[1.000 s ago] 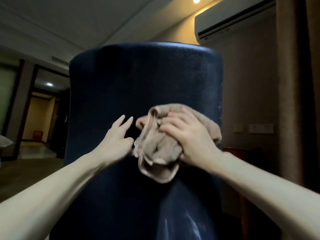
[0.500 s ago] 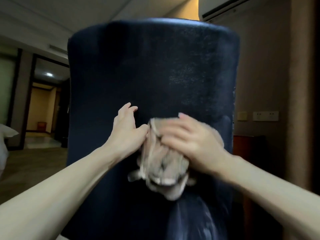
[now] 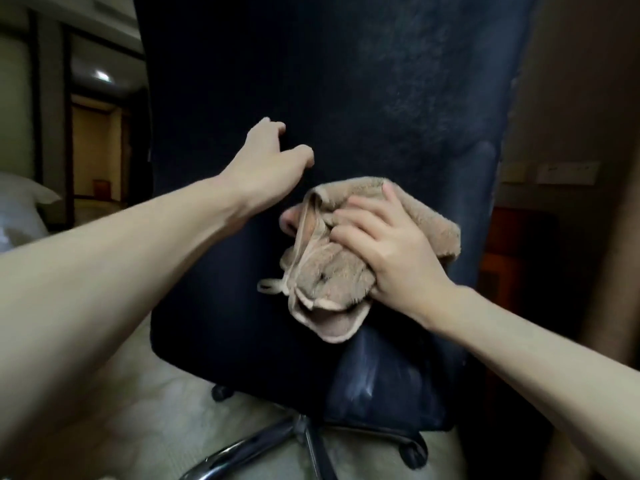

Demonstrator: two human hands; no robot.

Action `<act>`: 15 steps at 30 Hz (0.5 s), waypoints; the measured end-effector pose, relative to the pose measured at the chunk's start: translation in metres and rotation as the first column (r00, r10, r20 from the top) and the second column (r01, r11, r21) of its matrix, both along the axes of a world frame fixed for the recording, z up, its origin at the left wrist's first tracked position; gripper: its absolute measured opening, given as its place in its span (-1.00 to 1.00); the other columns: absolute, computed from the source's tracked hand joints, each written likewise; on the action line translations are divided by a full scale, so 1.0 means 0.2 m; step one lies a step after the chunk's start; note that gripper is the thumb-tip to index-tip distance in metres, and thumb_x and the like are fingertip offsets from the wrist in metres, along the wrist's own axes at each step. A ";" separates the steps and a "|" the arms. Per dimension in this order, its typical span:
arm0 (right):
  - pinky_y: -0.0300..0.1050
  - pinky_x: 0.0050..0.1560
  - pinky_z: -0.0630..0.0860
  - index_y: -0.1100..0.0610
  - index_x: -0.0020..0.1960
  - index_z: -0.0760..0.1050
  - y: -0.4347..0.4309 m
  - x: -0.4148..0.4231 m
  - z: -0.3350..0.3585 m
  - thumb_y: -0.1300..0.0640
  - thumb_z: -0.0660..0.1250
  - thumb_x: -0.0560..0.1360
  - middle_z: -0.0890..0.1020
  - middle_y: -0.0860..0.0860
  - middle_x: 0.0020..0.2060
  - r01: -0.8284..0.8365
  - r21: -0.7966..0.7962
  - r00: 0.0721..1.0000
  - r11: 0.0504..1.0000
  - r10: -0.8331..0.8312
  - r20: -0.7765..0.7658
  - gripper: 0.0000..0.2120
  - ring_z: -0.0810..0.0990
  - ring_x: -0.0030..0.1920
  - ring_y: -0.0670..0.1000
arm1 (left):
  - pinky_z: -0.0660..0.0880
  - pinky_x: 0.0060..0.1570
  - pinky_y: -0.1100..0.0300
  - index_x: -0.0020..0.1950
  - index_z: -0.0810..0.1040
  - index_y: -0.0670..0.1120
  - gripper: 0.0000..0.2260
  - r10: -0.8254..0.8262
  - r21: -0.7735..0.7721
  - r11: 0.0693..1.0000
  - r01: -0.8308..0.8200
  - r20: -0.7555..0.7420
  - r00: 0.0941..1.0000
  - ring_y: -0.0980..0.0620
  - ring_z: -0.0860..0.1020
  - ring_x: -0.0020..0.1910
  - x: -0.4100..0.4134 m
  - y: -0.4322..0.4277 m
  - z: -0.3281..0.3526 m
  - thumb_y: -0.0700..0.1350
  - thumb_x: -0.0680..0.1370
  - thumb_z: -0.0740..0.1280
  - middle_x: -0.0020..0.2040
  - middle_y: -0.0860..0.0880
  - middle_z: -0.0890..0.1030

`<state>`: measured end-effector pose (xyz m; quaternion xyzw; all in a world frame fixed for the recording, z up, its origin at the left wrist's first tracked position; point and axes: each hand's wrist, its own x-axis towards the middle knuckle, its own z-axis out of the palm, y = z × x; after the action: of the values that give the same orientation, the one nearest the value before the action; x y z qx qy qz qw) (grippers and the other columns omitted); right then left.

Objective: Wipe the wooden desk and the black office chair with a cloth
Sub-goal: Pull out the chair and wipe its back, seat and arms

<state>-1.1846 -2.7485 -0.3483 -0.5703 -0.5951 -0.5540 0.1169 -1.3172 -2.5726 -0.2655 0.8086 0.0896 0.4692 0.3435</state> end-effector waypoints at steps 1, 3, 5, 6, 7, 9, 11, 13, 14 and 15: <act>0.48 0.49 0.15 0.24 0.13 0.68 0.00 -0.01 -0.08 0.24 0.46 0.52 0.67 0.15 0.20 -0.012 -0.043 1.000 0.999 0.012 -0.004 -0.81 0.54 0.34 0.27 | 0.22 0.19 0.28 0.63 0.26 -0.04 -0.38 0.005 -0.008 1.000 -0.005 0.004 1.000 0.10 0.35 0.44 0.00 -0.01 -0.03 0.04 0.59 0.33 0.63 0.04 0.25; 0.50 0.48 0.16 0.24 0.08 0.68 -0.01 -0.02 -0.26 0.22 0.50 0.48 0.68 0.16 0.17 -0.036 -0.183 0.999 0.982 0.036 -0.001 -0.81 0.55 0.32 0.27 | 0.25 0.21 0.25 0.61 0.29 -0.04 -0.42 0.034 -0.002 0.999 -0.034 0.020 0.999 0.07 0.40 0.41 -0.01 -0.02 -0.11 0.04 0.60 0.31 0.59 0.05 0.31; 0.50 0.45 0.21 0.21 0.07 0.68 -0.02 -0.04 -0.41 0.19 0.48 0.50 0.68 0.14 0.15 -0.012 -0.347 0.998 0.938 0.030 0.048 -0.84 0.58 0.31 0.25 | 0.27 0.26 0.21 0.58 0.33 -0.04 -0.47 0.075 0.019 0.997 -0.076 0.032 0.997 0.05 0.38 0.45 -0.01 -0.06 -0.22 0.02 0.62 0.29 0.59 0.05 0.30; 0.48 0.45 0.25 0.18 0.09 0.67 -0.03 -0.05 -0.44 0.18 0.46 0.53 0.68 0.12 0.16 0.023 -0.402 0.996 0.915 0.014 0.090 -0.84 0.58 0.31 0.23 | 0.29 0.28 0.19 0.57 0.36 -0.04 -0.50 0.090 0.027 0.996 -0.091 0.041 0.995 0.05 0.38 0.46 -0.01 -0.08 -0.27 0.01 0.63 0.27 0.58 0.05 0.29; 0.46 0.44 0.30 0.15 0.12 0.67 -0.04 -0.05 -0.44 0.17 0.42 0.55 0.68 0.10 0.18 0.051 -0.438 0.992 0.897 0.006 0.127 -0.83 0.59 0.32 0.21 | 0.30 0.28 0.17 0.54 0.38 -0.05 -0.53 0.101 0.025 0.994 -0.102 0.057 0.993 0.05 0.38 0.46 0.00 -0.10 -0.31 0.00 0.63 0.27 0.55 0.04 0.30; 0.42 0.39 0.38 0.14 0.13 0.67 -0.05 -0.06 -0.35 0.21 0.38 0.57 0.68 0.10 0.19 0.044 -0.475 0.985 0.879 0.042 0.169 -0.83 0.60 0.30 0.20 | 0.34 0.26 0.15 0.50 0.43 -0.04 -0.57 0.131 -0.010 0.991 -0.130 0.089 0.987 0.04 0.40 0.44 0.00 -0.12 -0.37 -0.02 0.63 0.26 0.48 0.03 0.35; 0.44 0.31 0.44 0.19 0.09 0.69 -0.05 -0.06 -0.22 0.28 0.39 0.58 0.69 0.15 0.16 0.005 -0.457 0.969 0.890 0.109 0.224 -0.86 0.63 0.25 0.24 | 0.43 0.27 0.06 0.48 0.45 -0.01 -0.59 0.157 -0.045 0.987 -0.154 0.078 0.985 0.03 0.44 0.38 0.00 -0.13 -0.40 -0.02 0.62 0.25 0.42 0.03 0.39; 0.47 0.27 0.45 0.23 0.03 0.70 -0.06 -0.07 -0.06 0.31 0.37 0.59 0.70 0.19 0.15 -0.028 -0.392 0.945 0.919 0.152 0.289 -0.87 0.64 0.23 0.27 | 0.46 0.29 -0.03 0.47 0.45 0.02 -0.60 0.167 -0.056 0.985 -0.164 0.044 0.985 0.01 0.48 0.31 0.00 -0.13 -0.42 0.01 0.63 0.24 0.37 0.02 0.43; 0.50 0.28 0.43 0.24 0.02 0.70 -0.07 -0.08 0.02 0.31 0.35 0.60 0.69 0.20 0.16 -0.042 -0.355 0.934 0.934 0.163 0.318 -0.86 0.63 0.24 0.28 | 0.47 0.27 -0.04 0.44 0.47 0.01 -0.62 0.168 -0.061 0.984 -0.166 0.028 0.985 -0.01 0.50 0.27 0.00 -0.12 -0.42 0.03 0.63 0.23 0.34 0.01 0.46; 0.52 0.30 0.39 0.24 0.02 0.70 -0.07 -0.09 0.10 0.31 0.33 0.62 0.69 0.20 0.17 -0.051 -0.314 0.923 0.948 0.164 0.347 -0.85 0.62 0.25 0.29 | 0.48 0.20 -0.02 0.38 0.52 -0.02 -0.64 0.162 -0.076 0.984 -0.160 0.020 0.987 -0.04 0.53 0.21 0.00 -0.11 -0.42 0.07 0.64 0.21 0.28 -0.03 0.50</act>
<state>-1.2018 -2.7632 -0.3289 -0.4331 -0.7139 -0.5476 -0.0539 -1.3166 -2.5940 -0.3492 0.7793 0.1676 0.5023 0.3351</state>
